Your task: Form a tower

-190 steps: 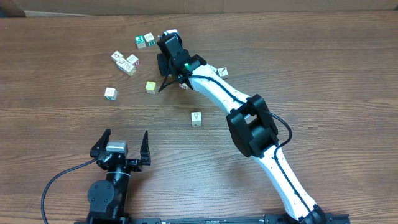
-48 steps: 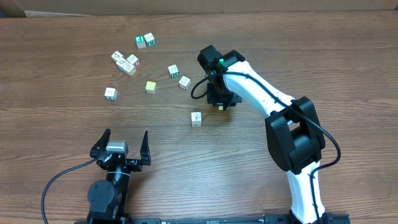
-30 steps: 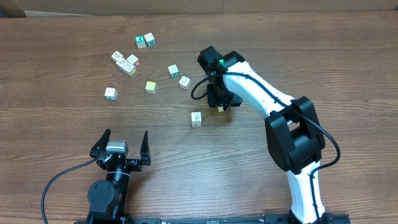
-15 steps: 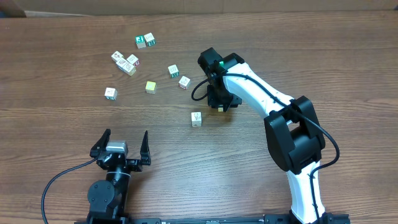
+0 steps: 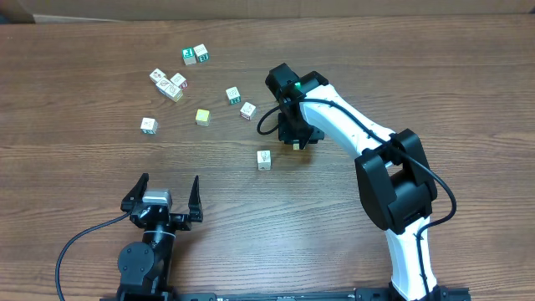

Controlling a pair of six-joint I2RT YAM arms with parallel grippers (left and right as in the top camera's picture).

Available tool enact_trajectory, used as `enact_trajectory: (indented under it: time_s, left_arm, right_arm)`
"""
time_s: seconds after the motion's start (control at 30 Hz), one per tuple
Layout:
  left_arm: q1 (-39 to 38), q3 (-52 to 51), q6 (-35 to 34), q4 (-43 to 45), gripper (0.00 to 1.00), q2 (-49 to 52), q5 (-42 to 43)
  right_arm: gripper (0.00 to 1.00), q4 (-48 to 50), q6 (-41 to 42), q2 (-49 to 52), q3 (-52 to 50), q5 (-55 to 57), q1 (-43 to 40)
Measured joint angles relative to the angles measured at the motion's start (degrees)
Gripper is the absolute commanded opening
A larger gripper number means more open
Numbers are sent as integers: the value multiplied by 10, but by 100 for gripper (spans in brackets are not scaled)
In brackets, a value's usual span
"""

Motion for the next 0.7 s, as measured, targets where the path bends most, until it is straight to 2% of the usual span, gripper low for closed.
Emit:
enact_trajectory:
  time_s: [0.13, 0.5, 0.7]
  left_arm:
    - [0, 0, 0, 0, 100, 0, 0]
    - [0, 0, 0, 0, 100, 0, 0]
    - [0, 0, 0, 0, 100, 0, 0]
  right_arm:
    - [16, 0, 4, 0, 0, 0, 0]
    - [18, -10, 10, -7, 0, 0, 0]
    - [23, -38, 11, -70, 0, -1, 1]
